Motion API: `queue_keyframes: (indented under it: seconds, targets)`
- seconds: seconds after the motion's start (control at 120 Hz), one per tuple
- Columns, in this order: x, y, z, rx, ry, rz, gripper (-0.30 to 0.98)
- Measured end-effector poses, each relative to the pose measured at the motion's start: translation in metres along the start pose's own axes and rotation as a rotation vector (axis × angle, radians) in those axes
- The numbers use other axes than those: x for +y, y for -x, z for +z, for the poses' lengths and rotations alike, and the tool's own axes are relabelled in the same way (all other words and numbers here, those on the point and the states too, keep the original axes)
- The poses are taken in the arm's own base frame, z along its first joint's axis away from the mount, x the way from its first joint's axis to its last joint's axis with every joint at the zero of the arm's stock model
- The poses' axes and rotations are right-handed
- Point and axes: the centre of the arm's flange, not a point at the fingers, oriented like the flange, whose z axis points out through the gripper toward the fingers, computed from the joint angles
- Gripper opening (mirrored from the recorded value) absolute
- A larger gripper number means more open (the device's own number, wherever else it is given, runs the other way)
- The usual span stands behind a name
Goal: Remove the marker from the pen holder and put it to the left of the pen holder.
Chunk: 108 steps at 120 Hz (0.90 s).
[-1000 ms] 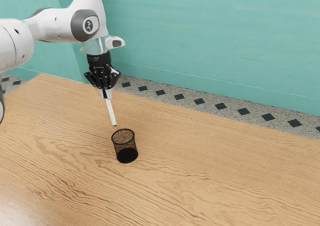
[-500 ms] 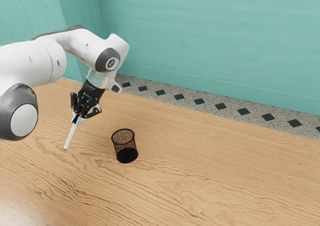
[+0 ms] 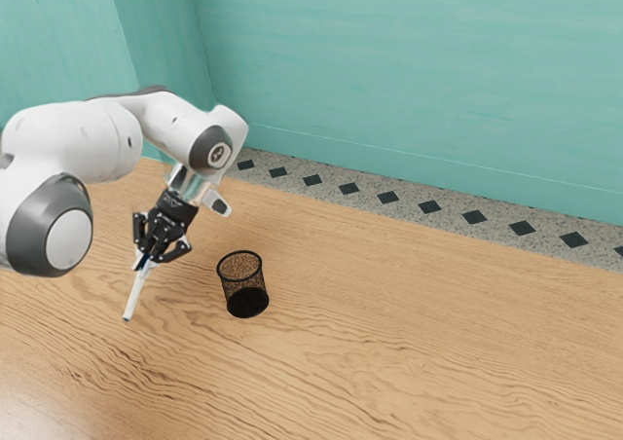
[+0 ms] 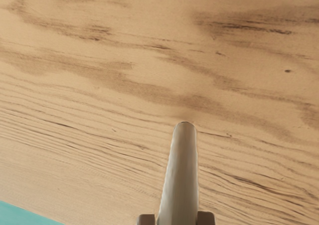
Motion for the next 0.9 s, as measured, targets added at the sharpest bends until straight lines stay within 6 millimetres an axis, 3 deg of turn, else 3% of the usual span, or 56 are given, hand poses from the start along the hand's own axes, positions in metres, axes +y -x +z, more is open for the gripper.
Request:
queue_keyframes:
  seconds: [0.083,0.25,0.367,0.4,0.433,0.475,0.5,0.542,0.575,0.658,0.733,0.8,0.9]
  targets:
    - [0.002,-0.002,0.001,0.000,0.003,0.005,-0.08]
    - [0.012,-0.002,-0.001,0.007,0.013,0.024,0.28]
    - [0.013,0.004,-0.011,0.028,0.022,0.032,0.45]
    - [0.005,0.021,-0.035,0.083,0.057,0.031,0.49]
    - [-0.007,0.060,-0.075,0.184,0.102,0.029,0.52]
    - [-0.021,0.137,-0.138,0.372,0.159,0.038,0.55]
    - [-0.031,0.182,-0.165,0.469,0.208,0.044,0.56]
    - [-0.047,0.233,-0.188,0.580,0.273,0.052,0.58]
    - [-0.050,0.261,-0.201,0.640,0.292,0.063,0.60]
    - [-0.046,0.307,-0.219,0.732,0.308,0.096,0.63]
    - [-0.040,0.336,-0.227,0.773,0.310,0.122,0.64]
    - [-0.031,0.348,-0.232,0.787,0.296,0.137,0.66]
    - [-0.016,0.350,-0.235,0.781,0.277,0.139,0.67]
